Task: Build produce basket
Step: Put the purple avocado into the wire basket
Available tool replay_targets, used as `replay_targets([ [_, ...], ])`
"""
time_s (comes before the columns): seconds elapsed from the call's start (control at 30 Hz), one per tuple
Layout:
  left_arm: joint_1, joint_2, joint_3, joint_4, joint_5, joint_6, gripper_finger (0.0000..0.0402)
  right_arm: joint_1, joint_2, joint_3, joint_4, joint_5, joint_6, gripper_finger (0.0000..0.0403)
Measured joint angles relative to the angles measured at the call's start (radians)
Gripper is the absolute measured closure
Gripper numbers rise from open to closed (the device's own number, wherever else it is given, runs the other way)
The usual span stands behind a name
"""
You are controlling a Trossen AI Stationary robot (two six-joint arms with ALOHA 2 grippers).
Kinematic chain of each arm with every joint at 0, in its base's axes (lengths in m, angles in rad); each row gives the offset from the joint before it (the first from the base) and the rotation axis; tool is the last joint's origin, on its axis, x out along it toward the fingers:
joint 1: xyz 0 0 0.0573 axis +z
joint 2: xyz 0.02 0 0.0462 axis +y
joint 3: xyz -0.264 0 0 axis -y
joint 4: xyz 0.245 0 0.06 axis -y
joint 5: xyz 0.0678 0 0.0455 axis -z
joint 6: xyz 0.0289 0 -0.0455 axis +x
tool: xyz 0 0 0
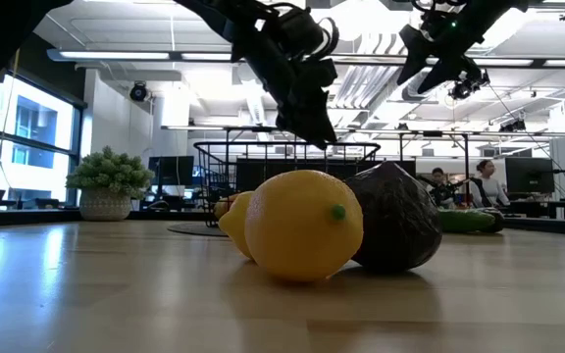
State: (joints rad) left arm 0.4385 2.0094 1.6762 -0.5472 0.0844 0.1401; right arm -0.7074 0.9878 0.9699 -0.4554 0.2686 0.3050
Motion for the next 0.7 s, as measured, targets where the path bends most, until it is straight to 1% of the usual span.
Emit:
replay_targets([
  [0.13,0.0,0.0,0.044,-0.055,-0.006,-0.003,0.0152,0.001,0.0,0.0,0.003,-0.024,0.006,0.0148],
  [0.3,0.0,-0.001,0.129,-0.172,-0.006,0.006,0.0151,0.001,0.0,0.0,0.007,-0.082,0.008,0.0148],
  [0.5,0.0,-0.001,0.231,-0.313,-0.006,0.011,0.0151,0.003,0.0,0.0,0.012,-0.091,0.062,0.0148],
  [0.7,-0.014,-0.006,0.295,-0.429,-0.006,0.036,0.0151,0.067,0.0,0.0,0.012,-0.126,0.105,0.0148],
])
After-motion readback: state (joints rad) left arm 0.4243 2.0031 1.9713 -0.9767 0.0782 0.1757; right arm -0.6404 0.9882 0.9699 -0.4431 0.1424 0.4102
